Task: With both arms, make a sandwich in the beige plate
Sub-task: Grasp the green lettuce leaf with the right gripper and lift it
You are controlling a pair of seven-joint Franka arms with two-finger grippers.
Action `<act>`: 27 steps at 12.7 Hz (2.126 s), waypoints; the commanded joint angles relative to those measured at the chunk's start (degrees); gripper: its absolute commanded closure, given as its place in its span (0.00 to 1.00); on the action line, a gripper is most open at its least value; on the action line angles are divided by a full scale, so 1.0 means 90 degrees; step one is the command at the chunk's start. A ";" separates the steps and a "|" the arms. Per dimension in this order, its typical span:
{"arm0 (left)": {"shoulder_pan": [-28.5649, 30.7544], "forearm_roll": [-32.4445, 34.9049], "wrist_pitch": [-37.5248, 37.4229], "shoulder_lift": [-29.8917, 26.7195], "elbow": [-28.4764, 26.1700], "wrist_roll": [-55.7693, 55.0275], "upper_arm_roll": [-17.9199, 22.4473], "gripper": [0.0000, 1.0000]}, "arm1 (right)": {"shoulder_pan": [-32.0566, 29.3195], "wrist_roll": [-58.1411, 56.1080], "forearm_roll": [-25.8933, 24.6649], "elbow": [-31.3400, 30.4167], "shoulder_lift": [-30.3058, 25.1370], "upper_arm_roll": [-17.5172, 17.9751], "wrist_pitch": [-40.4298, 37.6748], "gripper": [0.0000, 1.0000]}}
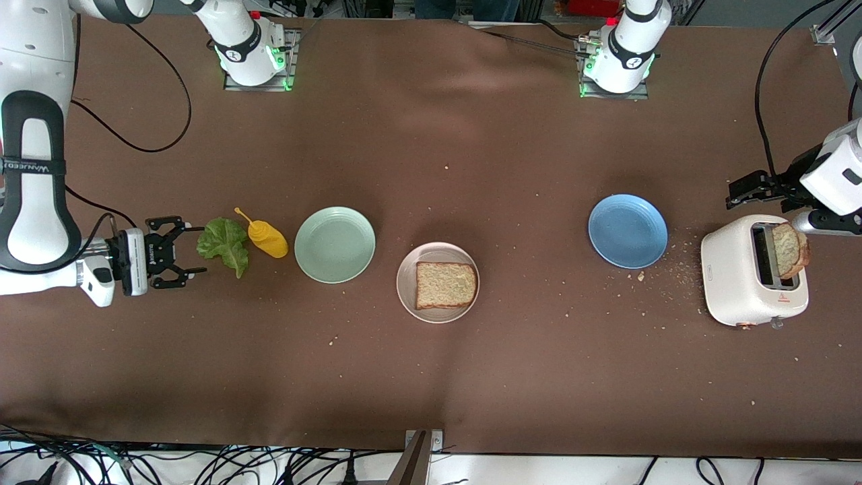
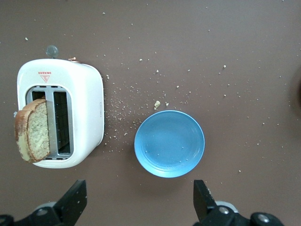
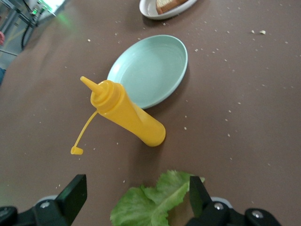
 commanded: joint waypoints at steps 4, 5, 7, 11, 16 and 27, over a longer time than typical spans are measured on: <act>-0.0019 0.0136 -0.0032 0.0066 0.0158 0.0075 -0.0003 0.00 | 0.0540 0.2853 -0.1705 -0.0608 -0.0342 -0.0015 0.1511 0.05; -0.0019 0.0136 -0.0032 0.0066 0.0158 0.0066 -0.0003 0.00 | 0.0589 0.3235 -0.1928 -0.0813 -0.0351 -0.0025 0.1725 0.05; -0.0019 0.0136 -0.0032 0.0066 0.0158 0.0076 -0.0003 0.00 | 0.0609 0.3424 -0.1999 -0.1272 -0.0352 -0.0035 0.2330 0.05; -0.0019 0.0136 -0.0032 0.0066 0.0158 0.0076 -0.0003 0.00 | 0.0764 0.3561 -0.1960 -0.2035 -0.0352 0.0014 0.3162 0.13; -0.0019 0.0136 -0.0032 0.0066 0.0148 0.0076 -0.0003 0.00 | 0.0784 0.3483 -0.1678 -0.2465 -0.0342 0.0151 0.3651 0.17; -0.0029 0.0136 -0.0032 0.0076 0.0148 0.0076 -0.0003 0.00 | 0.0755 0.3551 -0.2153 -0.1502 -0.0527 0.0044 0.2482 1.00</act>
